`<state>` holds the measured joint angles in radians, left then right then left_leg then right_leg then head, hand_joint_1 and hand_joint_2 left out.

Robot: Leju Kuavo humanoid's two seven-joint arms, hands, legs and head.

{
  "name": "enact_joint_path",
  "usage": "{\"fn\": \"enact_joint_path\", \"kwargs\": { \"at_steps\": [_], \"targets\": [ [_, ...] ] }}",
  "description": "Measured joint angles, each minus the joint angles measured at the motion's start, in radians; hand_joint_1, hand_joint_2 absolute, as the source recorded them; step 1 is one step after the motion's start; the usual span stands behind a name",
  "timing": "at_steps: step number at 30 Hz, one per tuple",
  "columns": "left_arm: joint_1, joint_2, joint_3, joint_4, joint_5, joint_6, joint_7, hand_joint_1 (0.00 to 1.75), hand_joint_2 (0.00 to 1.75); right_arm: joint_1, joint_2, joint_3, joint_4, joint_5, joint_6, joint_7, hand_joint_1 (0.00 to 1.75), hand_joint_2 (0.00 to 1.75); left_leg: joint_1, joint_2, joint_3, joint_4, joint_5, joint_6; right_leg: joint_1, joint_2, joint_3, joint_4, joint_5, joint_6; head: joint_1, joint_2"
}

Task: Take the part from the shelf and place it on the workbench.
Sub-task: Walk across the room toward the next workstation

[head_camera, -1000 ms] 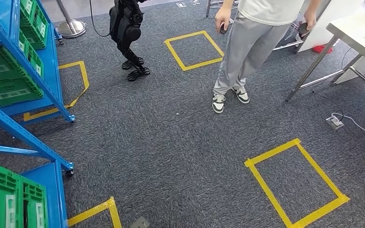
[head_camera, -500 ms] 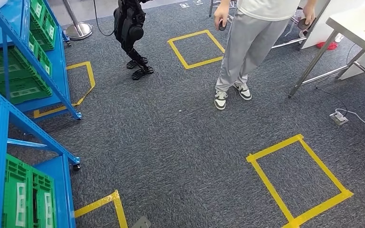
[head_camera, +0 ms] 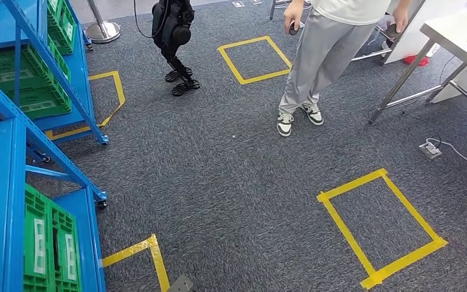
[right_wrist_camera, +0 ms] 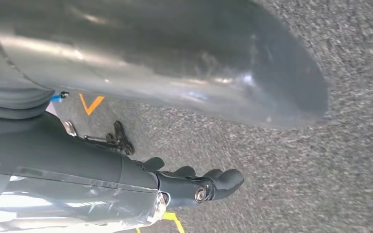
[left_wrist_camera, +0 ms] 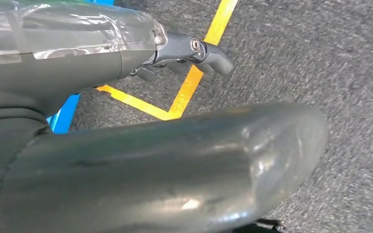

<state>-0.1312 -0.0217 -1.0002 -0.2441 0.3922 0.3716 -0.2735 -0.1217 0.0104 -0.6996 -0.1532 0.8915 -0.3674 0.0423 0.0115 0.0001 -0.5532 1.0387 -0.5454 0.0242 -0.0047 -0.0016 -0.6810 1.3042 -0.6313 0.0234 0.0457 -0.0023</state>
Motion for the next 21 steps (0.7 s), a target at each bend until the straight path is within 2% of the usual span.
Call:
{"fn": "enact_joint_path", "kwargs": {
  "at_steps": [1,2,4,5,7,8,10,13,14,15,16,17,18,19,21],
  "targets": [
    [0.0,0.0,0.0,0.0,0.0,0.0,0.0,0.0,0.0,0.0,0.0,0.0,0.0,0.0,0.0,0.0,0.0,0.0,-0.002,0.0,-0.001,0.0,0.002,-0.001,0.002,0.0,0.028,-0.036,0.022,-0.007,0.001,0.0],
    [0.0,0.0,0.0,0.0,0.0,0.0,0.0,0.0,0.0,0.0,0.0,0.0,0.0,0.0,0.0,0.0,0.0,0.0,-0.004,0.0,-0.001,0.0,0.003,-0.001,0.006,0.001,0.066,-0.102,0.057,-0.017,0.002,0.0],
    [-0.002,-0.002,0.0,0.0,0.001,0.0,0.0,0.0,0.0,-0.002,-0.002,0.0,0.0,0.0,0.0,0.0,0.0,0.0,-0.004,0.001,-0.002,-0.001,0.006,-0.006,0.017,0.003,0.131,-0.226,0.105,-0.043,0.002,0.0],
    [-0.003,-0.005,0.0,0.0,0.001,0.0,0.0,0.0,0.0,-0.002,-0.004,0.0,-0.001,0.0,0.0,0.0,0.0,0.0,-0.002,0.002,-0.005,-0.001,0.009,-0.011,0.023,0.004,0.145,-0.259,0.115,-0.053,0.001,0.0],
    [-0.003,-0.008,0.0,0.0,0.004,0.002,0.001,0.0,0.0,-0.001,-0.009,0.0,-0.001,0.0,0.0,0.0,0.0,0.0,0.003,0.002,-0.01,-0.005,0.017,-0.023,0.029,0.004,0.148,-0.278,0.12,-0.062,0.002,0.0],
    [-0.003,-0.009,0.0,0.0,0.006,0.003,0.002,0.0,0.0,-0.002,-0.011,0.0,-0.001,0.0,-0.001,0.0,0.0,0.0,0.004,0.002,-0.011,-0.005,0.016,-0.028,0.027,0.003,0.156,-0.298,0.123,-0.066,0.005,0.0],
    [-0.004,-0.009,0.0,0.0,0.015,0.005,0.007,0.0,0.0,-0.004,-0.01,0.0,-0.001,0.0,-0.001,0.0,0.0,0.0,0.004,0.0,-0.028,0.023,-0.01,-0.035,0.022,0.001,0.171,-0.34,0.135,-0.07,0.004,0.0],
    [-0.005,-0.007,0.0,0.0,0.039,-0.01,0.03,0.0,0.0,-0.003,-0.006,0.0,-0.001,0.001,-0.001,0.0,0.0,0.0,0.006,-0.003,-0.102,0.175,-0.088,-0.047,0.015,0.0,0.174,-0.357,0.133,-0.065,-0.002,0.0],
    [-0.004,-0.006,0.001,0.0,0.047,-0.019,0.037,0.0,0.0,-0.002,-0.005,0.0,-0.001,0.002,0.0,0.0,0.0,0.0,0.007,-0.003,-0.122,0.215,-0.095,-0.051,0.015,0.0,0.173,-0.354,0.127,-0.062,-0.002,0.0],
    [-0.003,-0.004,0.001,0.001,0.054,-0.027,0.04,0.0,0.0,-0.001,-0.004,0.0,0.0,0.003,0.0,0.0,0.0,0.0,0.008,-0.002,-0.128,0.226,-0.084,-0.055,0.013,0.0,0.173,-0.351,0.119,-0.058,-0.003,0.0],
    [-0.002,-0.003,0.003,0.002,0.059,-0.033,0.041,0.0,0.0,0.0,-0.003,0.0,0.0,0.004,0.0,0.0,0.0,0.0,0.008,-0.001,-0.116,0.202,-0.057,-0.057,0.011,0.0,0.174,-0.345,0.114,-0.053,-0.003,0.0],
    [-0.001,-0.002,0.005,0.002,0.062,-0.037,0.041,0.0,0.0,0.0,-0.002,0.0,0.0,0.005,0.0,0.001,0.0,0.0,0.009,0.0,-0.087,0.148,-0.023,-0.06,0.008,0.0,0.176,-0.337,0.108,-0.046,-0.003,0.0],
    [-0.001,-0.002,0.007,0.002,0.064,-0.04,0.041,0.0,0.0,0.0,-0.002,0.0,0.0,0.006,0.0,0.001,0.0,0.0,0.008,0.001,-0.056,0.093,-0.003,-0.062,0.007,0.0,0.177,-0.329,0.101,-0.039,-0.004,0.0],
    [-0.002,-0.002,0.009,0.002,0.065,-0.041,0.039,0.0,0.0,-0.001,-0.002,0.0,0.0,0.006,0.0,0.001,0.0,0.0,0.008,0.002,-0.029,0.045,0.006,-0.059,0.006,0.001,0.176,-0.318,0.091,-0.031,-0.005,0.0],
    [-0.001,-0.001,0.011,0.002,0.066,-0.042,0.038,0.0,0.0,-0.002,-0.001,0.0,0.0,0.006,0.0,0.002,0.0,0.0,0.006,0.002,-0.009,0.01,-0.01,-0.042,0.007,0.002,0.176,-0.303,0.079,-0.018,-0.004,0.0]
  ]
}}
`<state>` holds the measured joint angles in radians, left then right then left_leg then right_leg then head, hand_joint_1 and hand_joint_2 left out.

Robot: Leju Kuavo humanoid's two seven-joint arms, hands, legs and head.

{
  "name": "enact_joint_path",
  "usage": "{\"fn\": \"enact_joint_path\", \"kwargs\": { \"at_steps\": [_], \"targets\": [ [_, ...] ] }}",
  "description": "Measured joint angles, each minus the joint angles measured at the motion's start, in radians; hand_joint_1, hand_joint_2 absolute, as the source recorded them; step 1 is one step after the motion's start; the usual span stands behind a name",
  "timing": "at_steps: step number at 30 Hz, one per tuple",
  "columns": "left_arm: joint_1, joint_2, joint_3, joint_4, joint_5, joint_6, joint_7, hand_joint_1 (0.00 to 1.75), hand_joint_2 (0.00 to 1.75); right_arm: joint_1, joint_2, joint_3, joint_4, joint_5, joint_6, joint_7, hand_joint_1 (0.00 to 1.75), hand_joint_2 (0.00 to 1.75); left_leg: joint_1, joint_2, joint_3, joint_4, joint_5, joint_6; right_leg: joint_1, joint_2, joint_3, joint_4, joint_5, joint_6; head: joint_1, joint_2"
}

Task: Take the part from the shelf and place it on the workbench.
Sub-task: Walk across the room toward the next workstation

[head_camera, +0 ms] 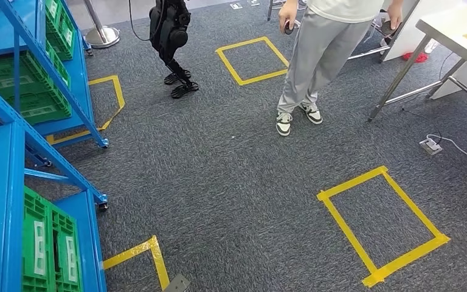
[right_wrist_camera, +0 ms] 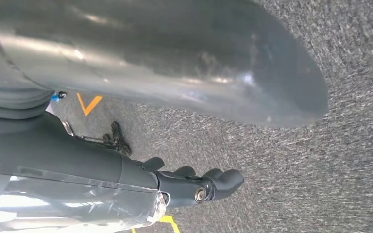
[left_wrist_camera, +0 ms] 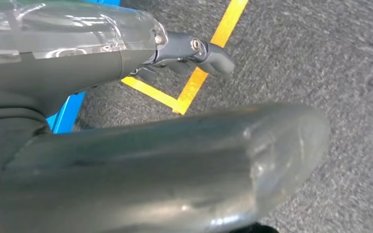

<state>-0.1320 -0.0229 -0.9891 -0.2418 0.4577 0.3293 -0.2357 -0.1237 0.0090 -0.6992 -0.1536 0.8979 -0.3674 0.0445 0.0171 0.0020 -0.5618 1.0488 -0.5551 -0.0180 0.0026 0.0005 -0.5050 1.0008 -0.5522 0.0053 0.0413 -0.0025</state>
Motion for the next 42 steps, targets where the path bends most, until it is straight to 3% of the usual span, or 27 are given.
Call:
{"fn": "enact_joint_path", "kwargs": {
  "at_steps": [4,5,8,10,11,14,15,17,18,19,21,22,23,25,26,27,29,30,31,33,35,36,37,38,40,41,42],
  "targets": [
    [0.003,0.001,0.006,0.0,0.0,-0.003,0.0,0.0,0.0,-0.001,0.001,0.0,0.0,0.0,0.0,0.004,0.0,0.0,0.0,0.002,0.026,-0.008,-0.016,0.03,-0.003,0.002,-0.013,0.052,-0.009,0.015,0.003,0.0],
    [0.003,0.001,0.006,0.0,0.0,-0.003,0.0,0.0,0.0,-0.001,0.001,0.0,0.0,0.0,0.0,0.004,0.0,0.0,0.001,0.003,0.036,-0.01,-0.022,0.034,-0.004,0.001,-0.04,0.1,-0.018,0.019,0.004,0.0],
    [0.006,0.003,0.011,0.0,0.0,-0.003,0.001,0.0,0.0,0.002,0.004,0.0,0.0,0.0,0.0,0.005,0.0,0.0,-0.002,0.007,0.07,-0.014,-0.05,0.038,-0.005,0.001,-0.171,0.275,-0.076,0.025,0.005,0.0],
    [0.009,0.004,0.013,0.001,0.0,-0.003,0.002,0.0,0.0,0.009,0.006,0.0,0.001,0.0,0.0,0.007,0.0,0.0,-0.008,0.006,0.109,-0.022,-0.076,0.038,-0.004,0.001,-0.22,0.286,-0.092,0.017,0.006,0.0],
    [0.009,0.005,0.014,0.001,0.0,-0.002,0.002,0.0,0.0,0.012,0.007,0.0,0.002,0.0,0.0,0.007,0.0,0.0,-0.013,0.005,0.133,-0.029,-0.09,0.038,-0.003,0.002,-0.225,0.249,-0.072,0.008,0.006,0.0],
    [0.011,0.001,0.014,0.001,0.0,-0.003,0.003,0.0,0.0,0.024,0.005,0.0,0.003,0.0,-0.001,0.007,0.0,0.0,-0.015,0.004,0.192,-0.057,-0.127,0.035,0.02,0.012,-0.223,0.104,0.106,-0.033,-0.003,0.0],
    [0.011,-0.002,0.015,0.0,0.0,-0.003,0.004,0.0,0.0,0.027,0.003,0.0,0.003,0.0,-0.001,0.008,0.0,0.0,-0.008,0.002,0.207,-0.071,-0.134,0.03,0.031,0.013,-0.217,0.076,0.144,-0.043,-0.008,0.0],
    [0.007,-0.008,0.015,-0.001,-0.002,-0.003,0.004,0.0,0.0,0.024,-0.003,0.0,0.003,0.001,-0.002,0.009,0.0,0.0,0.004,-0.004,0.229,-0.08,-0.119,0.013,0.048,0.012,-0.182,0.04,0.134,-0.054,-0.006,0.0],
    [0.005,-0.011,0.015,-0.002,-0.003,-0.003,0.004,0.0,0.0,0.021,-0.006,0.0,0.002,0.001,-0.002,0.01,0.0,0.0,0.007,-0.005,0.225,-0.053,-0.096,0.006,0.049,0.012,-0.157,0.021,0.124,-0.058,-0.003,0.0],
    [0.003,-0.014,0.016,-0.002,-0.003,-0.002,0.004,0.0,0.0,0.018,-0.009,0.0,0.001,0.001,-0.002,0.01,0.0,0.0,0.008,-0.006,0.197,0.006,-0.068,0.002,0.047,0.012,-0.127,0.001,0.113,-0.062,0.0,0.0],
    [0.001,-0.015,0.016,-0.002,-0.003,-0.001,0.004,0.0,0.0,0.014,-0.011,0.0,0.0,0.0,-0.002,0.01,0.0,0.0,0.006,-0.008,0.092,0.156,-0.049,0.001,0.037,0.011,-0.067,-0.026,0.086,-0.066,-0.001,0.0],
    [0.002,-0.015,0.016,-0.002,-0.003,-0.001,0.004,0.0,0.0,0.012,-0.01,0.001,0.0,0.0,-0.002,0.01,0.0,0.0,0.006,-0.009,0.033,0.209,-0.073,0.001,0.032,0.01,-0.039,-0.034,0.068,-0.066,-0.003,0.0],
    [0.005,-0.015,0.016,-0.002,-0.003,-0.001,0.005,0.0,0.0,0.011,-0.009,0.001,0.0,0.0,-0.001,0.01,0.0,0.0,0.007,-0.008,-0.02,0.235,-0.119,-0.002,0.029,0.011,-0.01,-0.038,0.048,-0.064,-0.005,0.0],
    [0.01,-0.011,0.016,0.0,-0.003,-0.001,0.006,0.0,0.0,0.013,-0.004,0.001,0.0,0.0,0.0,0.01,0.0,0.0,0.007,-0.007,-0.101,0.225,-0.199,-0.009,0.022,0.016,0.052,-0.041,0.003,-0.055,-0.007,0.0],
    [0.011,-0.009,0.016,0.0,-0.003,-0.001,0.006,0.0,0.0,0.015,-0.001,0.001,0.001,0.0,0.0,0.01,0.0,0.0,0.007,-0.005,-0.132,0.195,-0.194,-0.012,0.018,0.018,0.084,-0.042,-0.023,-0.05,-0.009,0.0],
    [0.012,-0.006,0.016,0.001,-0.003,0.0,0.006,0.0,0.0,0.016,0.002,0.001,0.001,0.0,0.0,0.01,0.0,0.0,0.006,-0.003,-0.156,0.152,-0.138,-0.013,0.015,0.019,0.115,-0.042,-0.049,-0.045,-0.01,0.0],
    [0.016,-0.003,0.016,0.001,-0.003,-0.001,0.007,0.0,0.0,0.015,0.005,0.001,0.003,0.0,0.0,0.011,0.0,0.0,0.003,0.004,-0.179,0.073,0.047,-0.007,0.013,0.021,0.165,-0.042,-0.099,-0.032,-0.011,0.0],
    [0.017,-0.003,0.016,0.001,-0.003,-0.001,0.008,0.0,0.0,0.013,0.005,0.001,0.003,0.0,0.0,0.012,0.0,0.0,0.0,0.006,-0.18,0.055,0.111,0.001,0.011,0.022,0.182,-0.05,-0.117,-0.024,-0.01,0.0],
    [0.017,-0.003,0.017,0.001,-0.003,-0.001,0.008,0.0,0.0,0.011,0.005,0.001,0.003,0.001,0.0,0.014,0.0,0.0,-0.004,0.006,-0.175,0.05,0.134,0.01,0.011,0.023,0.195,-0.055,-0.123,-0.016,-0.01,0.0],
    [0.015,-0.002,0.017,0.001,-0.003,0.001,0.008,0.0,0.0,0.004,0.006,0.001,0.004,0.001,0.001,0.015,0.0,0.0,-0.005,0.003,-0.148,0.039,0.107,0.028,0.008,0.022,0.188,-0.02,-0.093,-0.004,-0.009,0.0],
    [0.017,-0.001,0.018,0.001,-0.003,0.003,0.008,0.0,0.0,0.001,0.007,0.001,0.005,0.001,0.001,0.016,0.0,0.0,-0.002,0.003,-0.093,0.005,0.081,0.038,0.006,0.017,0.114,0.114,-0.038,0.003,-0.009,0.0],
    [0.018,0.0,0.018,0.001,-0.003,0.003,0.008,0.0,0.0,0.001,0.008,0.001,0.005,0.001,0.001,0.016,0.0,0.0,-0.001,0.003,-0.059,-0.014,0.067,0.04,0.004,0.014,0.06,0.187,-0.032,0.007,-0.009,0.0],
    [0.019,0.0,0.018,0.002,-0.003,0.004,0.008,0.0,0.0,0.003,0.008,0.001,0.005,0.002,0.001,0.017,0.0,0.0,0.0,0.003,-0.022,-0.033,0.052,0.04,0.002,0.012,0.007,0.238,-0.052,0.012,-0.008,0.0],
    [0.019,0.0,0.018,0.002,-0.003,0.004,0.009,0.0,0.0,0.005,0.008,0.001,0.005,0.002,0.001,0.017,0.0,0.0,0.0,0.002,0.017,-0.051,0.037,0.039,-0.001,0.01,-0.039,0.265,-0.094,0.018,-0.007,0.0],
    [0.021,0.001,0.017,0.002,-0.003,0.007,0.01,0.0,0.0,0.012,0.01,0.001,0.006,0.002,0.002,0.018,0.0,0.0,0.001,-0.003,0.101,-0.085,0.001,0.034,-0.01,0.007,-0.106,0.251,-0.179,0.029,-0.004,0.0],
    [0.021,0.002,0.017,0.002,-0.003,0.009,0.011,0.0,0.0,0.016,0.01,0.001,0.006,0.002,0.002,0.018,0.0,0.0,0.001,-0.006,0.142,-0.099,-0.018,0.032,-0.014,0.006,-0.129,0.218,-0.186,0.033,-0.004,0.0],
    [0.021,0.003,0.017,0.002,-0.003,0.011,0.011,0.0,0.0,0.02,0.011,0.001,0.007,0.002,0.002,0.018,0.0,0.0,0.001,-0.008,0.18,-0.11,-0.039,0.028,-0.019,0.005,-0.147,0.17,-0.146,0.033,-0.003,0.0]
  ]
}}
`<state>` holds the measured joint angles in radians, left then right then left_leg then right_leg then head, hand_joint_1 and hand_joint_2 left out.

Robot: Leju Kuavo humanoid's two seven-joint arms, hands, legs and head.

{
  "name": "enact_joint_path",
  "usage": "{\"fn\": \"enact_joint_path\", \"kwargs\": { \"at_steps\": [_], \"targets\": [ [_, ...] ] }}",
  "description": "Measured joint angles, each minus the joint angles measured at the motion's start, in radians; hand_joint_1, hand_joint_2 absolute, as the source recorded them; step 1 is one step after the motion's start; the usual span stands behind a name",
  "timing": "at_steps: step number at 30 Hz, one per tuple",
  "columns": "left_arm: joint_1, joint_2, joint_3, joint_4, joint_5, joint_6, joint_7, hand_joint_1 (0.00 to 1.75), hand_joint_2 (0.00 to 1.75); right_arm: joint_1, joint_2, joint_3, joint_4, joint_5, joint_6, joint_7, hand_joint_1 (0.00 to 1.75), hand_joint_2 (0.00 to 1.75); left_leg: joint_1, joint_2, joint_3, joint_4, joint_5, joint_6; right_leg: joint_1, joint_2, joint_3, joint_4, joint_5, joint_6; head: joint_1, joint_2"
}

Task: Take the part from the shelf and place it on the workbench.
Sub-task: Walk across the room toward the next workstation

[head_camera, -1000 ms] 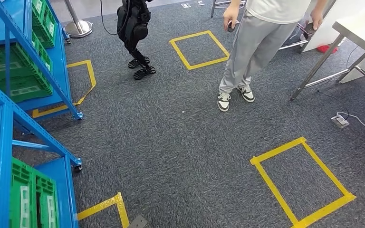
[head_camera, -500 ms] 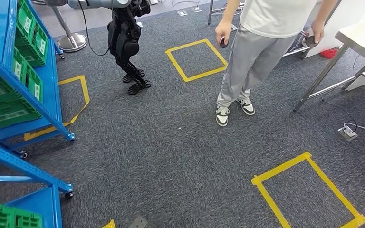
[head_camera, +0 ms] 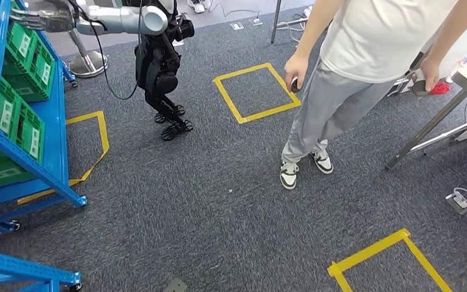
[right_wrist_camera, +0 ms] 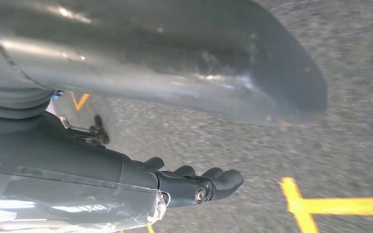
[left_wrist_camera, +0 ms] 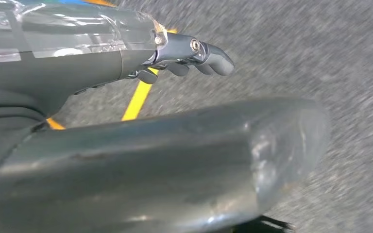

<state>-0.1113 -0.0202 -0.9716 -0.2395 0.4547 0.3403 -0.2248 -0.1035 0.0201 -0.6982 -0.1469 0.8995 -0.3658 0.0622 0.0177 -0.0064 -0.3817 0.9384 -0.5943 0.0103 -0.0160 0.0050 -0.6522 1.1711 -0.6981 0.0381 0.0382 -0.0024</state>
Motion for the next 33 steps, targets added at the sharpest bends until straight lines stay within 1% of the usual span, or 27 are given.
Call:
{"fn": "enact_joint_path", "kwargs": {
  "at_steps": [2,3,4,5,6,7,9,10,11,12,13,14,15,16,18,19,20,22,24,25,27,28,29,30,31,32,33],
  "targets": [
    [0.001,0.002,0.0,0.0,0.0,0.001,0.0,0.0,0.0,0.011,0.001,0.0,0.001,0.0,0.0,0.0,0.0,0.0,0.002,-0.008,0.062,-0.011,-0.045,-0.009,-0.001,-0.005,-0.026,-0.102,0.197,-0.004,-0.001,0.0],
    [0.001,0.003,0.0,0.001,0.0,0.002,0.001,0.0,0.0,0.017,0.002,0.0,0.002,0.0,0.0,0.0,0.0,0.0,0.005,-0.013,0.081,-0.014,-0.066,-0.017,0.006,-0.009,-0.03,-0.13,0.273,-0.009,-0.002,0.0],
    [0.001,0.004,0.001,0.001,0.0,0.002,0.001,0.0,0.0,0.021,0.003,0.0,0.002,0.0,0.0,0.0,0.0,0.0,0.012,-0.018,0.099,-0.017,-0.083,-0.026,0.015,-0.012,-0.031,-0.139,0.311,-0.016,-0.004,0.0],
    [0.0,0.005,0.001,0.001,0.0,0.002,0.001,0.0,0.0,0.022,0.004,0.0,0.003,0.0,0.0,0.0,0.0,0.0,0.018,-0.021,0.107,-0.012,-0.09,-0.036,0.025,-0.014,-0.024,-0.131,0.294,-0.023,-0.005,0.0],
    [-0.002,0.004,0.001,0.002,0.0,0.002,0.001,0.0,0.0,0.02,0.004,0.0,0.003,0.0,0.0,0.0,0.0,0.0,0.024,-0.022,0.099,0.015,-0.079,-0.046,0.031,-0.013,-0.011,-0.131,0.274,-0.033,-0.005,0.0],
    [-0.004,0.003,0.001,0.001,0.0,0.003,0.0,0.0,0.0,0.015,0.002,0.0,0.002,0.001,0.0,0.0,0.0,0.0,0.029,-0.018,0.078,0.069,-0.056,-0.05,0.034,-0.01,0.004,-0.135,0.259,-0.042,-0.006,0.0],
    [-0.012,-0.002,0.001,0.0,0.0,0.003,0.0,0.0,0.0,-0.001,-0.003,0.0,0.0,0.001,-0.001,0.0,0.0,0.0,0.026,-0.005,-0.023,0.231,-0.011,-0.048,0.033,-0.005,0.046,-0.15,0.232,-0.056,-0.009,0.0],
    [-0.015,-0.004,0.001,-0.001,0.0,0.003,0.0,0.0,0.0,-0.006,-0.004,0.0,-0.001,0.001,-0.001,0.0,0.0,0.0,0.022,0.002,-0.084,0.301,-0.015,-0.043,0.032,-0.003,0.071,-0.159,0.217,-0.061,-0.012,0.0],
    [-0.016,-0.005,0.001,-0.001,0.0,0.003,0.0,0.0,0.0,-0.009,-0.006,0.0,-0.001,0.001,-0.001,0.0,0.0,0.0,0.017,0.005,-0.145,0.346,-0.044,-0.038,0.032,-0.002,0.098,-0.167,0.201,-0.063,-0.015,0.0],
    [-0.015,-0.005,0.001,-0.002,0.0,0.003,0.0,0.0,0.0,-0.009,-0.006,0.0,-0.001,0.001,-0.001,0.0,0.0,0.0,0.011,0.006,-0.2,0.368,-0.089,-0.034,0.032,0.0,0.128,-0.175,0.183,-0.065,-0.017,0.0],
    [-0.012,-0.005,0.001,-0.002,0.0,0.003,0.0,0.0,0.0,-0.008,-0.006,0.0,-0.002,0.001,-0.002,0.0,0.0,0.0,0.006,0.006,-0.247,0.37,-0.134,-0.031,0.032,0.002,0.16,-0.182,0.163,-0.065,-0.019,0.0],
    [-0.009,-0.005,0.001,-0.001,0.0,0.003,0.0,0.0,0.0,-0.006,-0.006,0.0,-0.002,0.001,-0.001,0.0,0.0,0.0,0.0,0.006,-0.286,0.355,-0.164,-0.026,0.032,0.005,0.193,-0.188,0.142,-0.065,-0.02,0.0],
    [-0.007,-0.004,0.001,-0.001,0.0,0.003,0.0,0.0,0.0,-0.005,-0.005,0.0,-0.001,0.001,-0.001,0.0,0.0,0.0,-0.006,0.005,-0.318,0.325,-0.158,-0.022,0.031,0.008,0.226,-0.193,0.12,-0.064,-0.02,0.0],
    [-0.005,-0.003,0.001,-0.001,0.0,0.003,0.001,0.0,0.0,-0.004,-0.004,0.0,-0.001,0.001,-0.001,0.0,0.0,0.0,-0.012,0.005,-0.344,0.28,-0.102,-0.015,0.031,0.011,0.255,-0.196,0.099,-0.062,-0.021,0.0],
    [-0.003,0.0,0.001,0.0,0.0,0.003,0.002,0.0,0.0,-0.003,-0.002,0.0,0.0,0.001,-0.001,0.0,0.0,0.0,-0.023,0.0,-0.38,0.189,0.105,0.002,0.03,0.017,0.297,-0.191,0.056,-0.053,-0.022,0.0],
    [-0.002,0.002,0.001,0.001,0.0,0.004,0.003,0.0,0.0,-0.005,-0.001,0.0,0.001,0.001,0.0,0.0,0.0,0.0,-0.027,-0.001,-0.389,0.164,0.184,0.009,0.03,0.02,0.307,-0.19,0.039,-0.046,-0.022,0.0],
    [-0.002,0.002,0.001,0.001,0.0,0.005,0.004,0.0,0.0,-0.007,0.0,0.0,0.001,0.001,0.0,0.001,0.0,0.0,-0.03,-0.003,-0.392,0.155,0.222,0.016,0.029,0.022,0.313,-0.19,0.029,-0.039,-0.023,0.0],
    [-0.002,0.001,0.001,0.001,0.001,0.009,0.005,0.0,0.0,-0.01,0.001,0.0,0.001,0.001,-0.001,0.001,0.0,0.0,-0.028,-0.003,-0.378,0.156,0.199,0.024,0.028,0.021,0.328,-0.197,0.02,-0.029,-0.027,0.0],
    [-0.004,0.0,0.001,0.001,0.0,0.013,0.004,0.0,0.0,-0.014,-0.001,0.0,0.0,0.001,-0.002,0.0,0.0,0.0,-0.021,0.0,-0.348,0.146,0.175,0.03,0.027,0.012,0.316,-0.147,-0.002,-0.018,-0.027,0.0],
    [-0.005,-0.001,0.001,0.001,0.0,0.014,0.003,0.0,0.0,-0.017,-0.003,0.0,0.0,0.002,-0.001,0.0,0.0,0.0,-0.019,0.003,-0.331,0.14,0.165,0.031,0.025,0.008,0.282,-0.088,-0.023,-0.011,-0.025,0.0],
    [-0.007,-0.003,0.001,0.002,0.0,0.013,0.001,0.0,0.0,-0.022,-0.005,0.0,0.0,0.002,-0.001,0.0,0.0,0.0,-0.016,0.008,-0.303,0.131,0.146,0.029,0.02,0.004,0.182,0.052,-0.057,0.0,-0.022,0.0],
    [-0.007,-0.003,0.001,0.002,0.001,0.012,0.0,0.0,0.0,-0.021,-0.005,0.0,0.0,0.002,-0.001,-0.001,0.0,0.0,-0.014,0.009,-0.289,0.129,0.136,0.028,0.018,0.003,0.138,0.094,-0.051,0.004,-0.022,0.0],
    [-0.006,-0.003,0.001,0.002,0.002,0.011,0.0,0.0,0.0,-0.018,-0.005,0.0,0.0,0.001,-0.003,-0.006,0.0,0.0,-0.012,0.006,-0.275,0.129,0.126,0.025,0.015,0.003,0.11,0.101,-0.021,0.007,-0.021,0.0],
    [-0.006,-0.004,0.001,0.002,0.004,0.01,-0.001,0.0,0.0,-0.014,-0.005,0.0,0.001,0.0,-0.006,-0.017,0.0,0.0,-0.01,0.0,-0.26,0.129,0.117,0.022,0.012,0.004,0.098,0.072,0.029,0.009,-0.021,0.0],
    [-0.007,-0.004,0.001,0.002,0.007,0.009,-0.002,0.0,0.0,-0.011,-0.005,0.0,0.001,-0.001,-0.009,-0.033,0.0,0.0,-0.009,-0.007,-0.248,0.128,0.109,0.018,0.009,0.014,0.098,0.018,0.089,0.01,-0.02,0.0],
    [-0.01,-0.005,0.001,0.002,0.01,0.007,-0.004,0.0,0.0,-0.007,-0.005,0.0,0.001,-0.003,-0.012,-0.049,0.0,0.0,-0.008,-0.017,-0.239,0.127,0.104,0.014,0.006,0.032,0.103,-0.033,0.136,0.008,-0.021,0.0],
    [-0.014,-0.006,0.001,0.002,0.012,0.006,-0.006,0.0,0.0,-0.004,-0.006,0.0,0.001,-0.006,-0.014,-0.062,0.0,0.0,-0.006,-0.028,-0.236,0.126,0.102,0.009,0.006,0.048,0.111,-0.077,0.168,0.003,-0.022,0.0]
  ]
}}
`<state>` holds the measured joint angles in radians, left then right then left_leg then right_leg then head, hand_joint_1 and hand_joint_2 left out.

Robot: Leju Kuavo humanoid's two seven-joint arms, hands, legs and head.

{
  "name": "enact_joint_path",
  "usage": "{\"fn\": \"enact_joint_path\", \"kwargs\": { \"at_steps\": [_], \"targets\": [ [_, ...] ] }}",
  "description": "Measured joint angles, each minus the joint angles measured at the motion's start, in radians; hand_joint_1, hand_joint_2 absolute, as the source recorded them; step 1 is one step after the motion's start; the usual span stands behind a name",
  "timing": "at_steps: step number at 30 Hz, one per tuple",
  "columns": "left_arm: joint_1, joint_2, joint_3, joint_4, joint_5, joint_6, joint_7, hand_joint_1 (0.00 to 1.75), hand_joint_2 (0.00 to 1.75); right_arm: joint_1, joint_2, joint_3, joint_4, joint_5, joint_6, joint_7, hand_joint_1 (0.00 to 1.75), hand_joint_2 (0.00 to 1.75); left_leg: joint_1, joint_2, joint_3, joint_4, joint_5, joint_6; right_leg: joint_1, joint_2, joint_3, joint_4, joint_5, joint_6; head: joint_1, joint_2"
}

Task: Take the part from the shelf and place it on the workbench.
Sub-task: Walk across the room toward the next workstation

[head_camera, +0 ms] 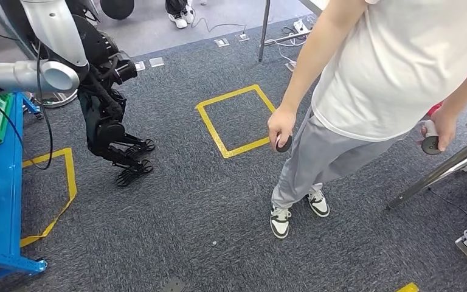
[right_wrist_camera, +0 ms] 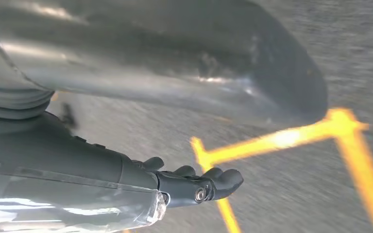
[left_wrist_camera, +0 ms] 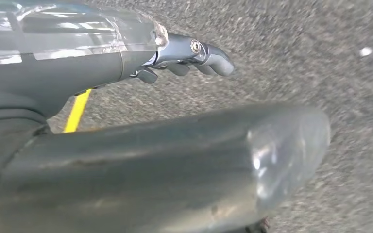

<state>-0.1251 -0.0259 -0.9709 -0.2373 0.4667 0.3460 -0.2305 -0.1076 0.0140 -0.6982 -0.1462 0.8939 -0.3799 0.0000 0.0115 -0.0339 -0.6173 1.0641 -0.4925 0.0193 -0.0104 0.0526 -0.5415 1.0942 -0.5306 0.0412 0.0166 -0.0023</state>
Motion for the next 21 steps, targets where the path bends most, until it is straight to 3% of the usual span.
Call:
{"fn": "enact_joint_path", "kwargs": {
  "at_steps": [2,4,6,8,10,11,13,14,16,17,19,21],
  "targets": [
    [-0.005,-0.003,0.0,0.0,0.002,-0.003,-0.002,0.0,0.0,0.001,-0.004,0.0,0.0,-0.005,0.0,-0.008,0.0,0.0,0.005,-0.024,-0.005,-0.003,0.004,-0.013,0.004,0.011,0.012,-0.042,0.002,-0.019,0.001,0.0],
    [0.0,-0.004,0.0,0.0,0.003,-0.004,-0.003,0.0,0.0,-0.007,-0.006,0.0,0.0,-0.009,0.002,-0.007,0.0,0.0,0.008,-0.036,-0.013,-0.008,0.01,-0.028,0.007,-0.013,0.03,-0.082,-0.006,-0.037,0.003,0.0],
    [0.005,-0.003,0.0,0.0,0.004,-0.004,-0.003,0.0,0.0,-0.013,-0.005,-0.001,0.0,-0.01,0.003,-0.006,0.0,0.0,0.005,-0.005,-0.03,0.02,-0.013,-0.035,0.006,-0.035,0.048,-0.116,-0.001,-0.048,-0.002,0.0],
    [0.006,-0.003,0.0,0.0,0.004,-0.005,-0.003,0.0,0.0,-0.013,-0.004,-0.001,0.0,-0.011,0.004,-0.003,0.0,0.0,0.003,0.029,-0.079,0.121,-0.07,-0.036,0.01,-0.057,0.055,-0.125,0.003,-0.055,-0.009,0.0],
    [0.009,-0.002,0.0,0.0,0.005,-0.005,-0.003,0.0,0.0,-0.014,-0.004,-0.001,0.001,-0.011,0.007,-0.001,0.0,0.0,0.004,0.034,-0.127,0.219,-0.104,-0.039,0.017,-0.081,0.057,-0.124,-0.001,-0.061,-0.011,0.0],
    [0.011,-0.002,0.0,0.001,0.005,-0.005,-0.002,0.0,0.0,-0.014,-0.004,-0.001,0.001,-0.011,0.009,-0.001,0.0,0.0,0.003,0.036,-0.13,0.225,-0.095,-0.037,0.02,-0.091,0.059,-0.123,-0.003,-0.062,-0.011,0.0],
    [0.013,0.0,0.0,0.001,0.005,-0.005,0.0,0.0,0.0,-0.016,-0.004,-0.001,0.001,-0.011,0.012,-0.001,0.0,0.0,-0.003,0.059,-0.08,0.136,-0.035,-0.027,0.027,-0.11,0.066,-0.121,-0.01,-0.062,-0.012,0.0],
    [0.013,0.001,0.0,0.001,0.005,-0.005,0.0,0.0,0.0,-0.016,-0.003,-0.001,0.001,-0.012,0.012,-0.001,0.0,0.0,-0.011,0.092,-0.043,0.074,-0.012,-0.017,0.03,-0.119,0.07,-0.12,-0.016,-0.06,-0.011,0.0],
    [0.01,0.002,0.0,0.001,0.006,-0.005,0.0,0.0,0.0,-0.016,-0.001,-0.001,0.001,-0.016,0.013,-0.006,0.0,0.0,-0.026,0.144,0.005,-0.011,0.003,0.0,0.037,-0.139,0.077,-0.116,-0.027,-0.054,-0.012,0.0],
    [0.009,0.003,0.0,0.001,0.006,-0.005,0.0,0.0,0.0,-0.016,0.0,-0.002,0.0,-0.02,0.013,-0.01,0.0,0.0,-0.031,0.15,0.01,-0.022,-0.003,0.006,0.039,-0.152,0.079,-0.116,-0.032,-0.049,-0.011,0.0],
    [0.008,0.004,0.0,0.001,0.006,-0.008,0.0,0.0,0.0,-0.017,0.0,-0.002,0.0,-0.029,0.012,-0.023,0.0,0.0,-0.028,0.118,0.01,-0.028,0.0,0.013,0.04,-0.175,0.088,-0.117,-0.041,-0.041,-0.011,0.0],
    [0.007,0.003,0.0,0.001,0.007,-0.012,0.0,0.0,0.0,-0.018,0.0,-0.002,0.0,-0.033,0.012,-0.032,0.0,0.0,-0.02,0.083,0.01,-0.033,0.005,0.021,0.034,-0.142,0.082,-0.083,-0.072,-0.027,-0.012,0.0]
  ]
}}
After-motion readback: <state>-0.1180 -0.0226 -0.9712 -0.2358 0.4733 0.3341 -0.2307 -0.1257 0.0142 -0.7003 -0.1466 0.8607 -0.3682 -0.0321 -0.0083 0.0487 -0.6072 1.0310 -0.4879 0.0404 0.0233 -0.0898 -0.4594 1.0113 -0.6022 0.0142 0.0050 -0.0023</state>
